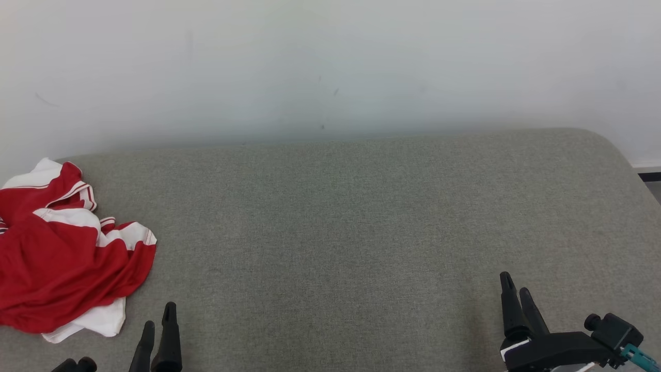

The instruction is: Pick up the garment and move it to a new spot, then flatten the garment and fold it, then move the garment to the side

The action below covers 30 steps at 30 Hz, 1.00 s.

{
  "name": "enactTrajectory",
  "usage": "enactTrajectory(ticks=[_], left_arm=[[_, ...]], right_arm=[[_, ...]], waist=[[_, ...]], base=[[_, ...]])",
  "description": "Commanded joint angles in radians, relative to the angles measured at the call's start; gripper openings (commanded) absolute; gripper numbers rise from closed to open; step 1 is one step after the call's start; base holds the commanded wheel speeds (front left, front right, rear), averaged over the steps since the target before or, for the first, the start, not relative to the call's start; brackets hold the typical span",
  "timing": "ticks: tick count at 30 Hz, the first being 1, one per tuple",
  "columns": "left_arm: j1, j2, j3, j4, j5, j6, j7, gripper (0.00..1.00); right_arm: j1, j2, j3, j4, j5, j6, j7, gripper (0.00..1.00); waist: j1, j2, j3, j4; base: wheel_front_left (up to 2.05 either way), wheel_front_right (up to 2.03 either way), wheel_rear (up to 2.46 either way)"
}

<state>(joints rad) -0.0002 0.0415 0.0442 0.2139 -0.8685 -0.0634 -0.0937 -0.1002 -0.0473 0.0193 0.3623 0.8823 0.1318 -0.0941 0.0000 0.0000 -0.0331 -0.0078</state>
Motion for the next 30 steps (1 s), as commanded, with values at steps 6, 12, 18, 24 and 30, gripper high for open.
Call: enactTrajectory(ticks=[6,12,18,24,30], left_arm=[[-0.001,0.011,-0.014,-0.015,0.151,-0.001,-0.024,1.00],[0.008,0.011,-0.023,-0.018,0.256,0.002,-0.042,1.00],[0.013,0.012,-0.028,-0.023,0.345,0.009,-0.058,1.00],[0.016,0.016,-0.033,-0.027,0.413,0.014,-0.070,1.00],[0.019,0.020,-0.041,-0.025,0.488,0.013,-0.087,1.00]], right_arm=[[-0.024,-0.003,0.013,0.007,-0.110,-0.001,-0.024,1.00],[-0.027,-0.003,0.017,0.021,-0.201,-0.001,-0.041,1.00],[-0.026,-0.003,0.028,0.034,-0.282,-0.001,-0.057,1.00],[-0.025,-0.003,0.038,0.041,-0.336,-0.001,-0.070,1.00],[-0.026,-0.004,0.052,0.048,-0.399,-0.001,-0.087,1.00]], waist=[[0.0000,0.0000,-0.002,-0.001],[0.0000,0.0000,-0.007,-0.001],[0.0000,0.0000,-0.010,-0.002],[0.0000,0.0000,-0.013,-0.003],[0.0000,0.0000,-0.018,-0.006]], base=[[0.00,0.00,0.00],[0.00,0.00,0.00],[0.00,0.00,0.00],[0.00,0.00,0.00],[0.00,0.00,0.00]])
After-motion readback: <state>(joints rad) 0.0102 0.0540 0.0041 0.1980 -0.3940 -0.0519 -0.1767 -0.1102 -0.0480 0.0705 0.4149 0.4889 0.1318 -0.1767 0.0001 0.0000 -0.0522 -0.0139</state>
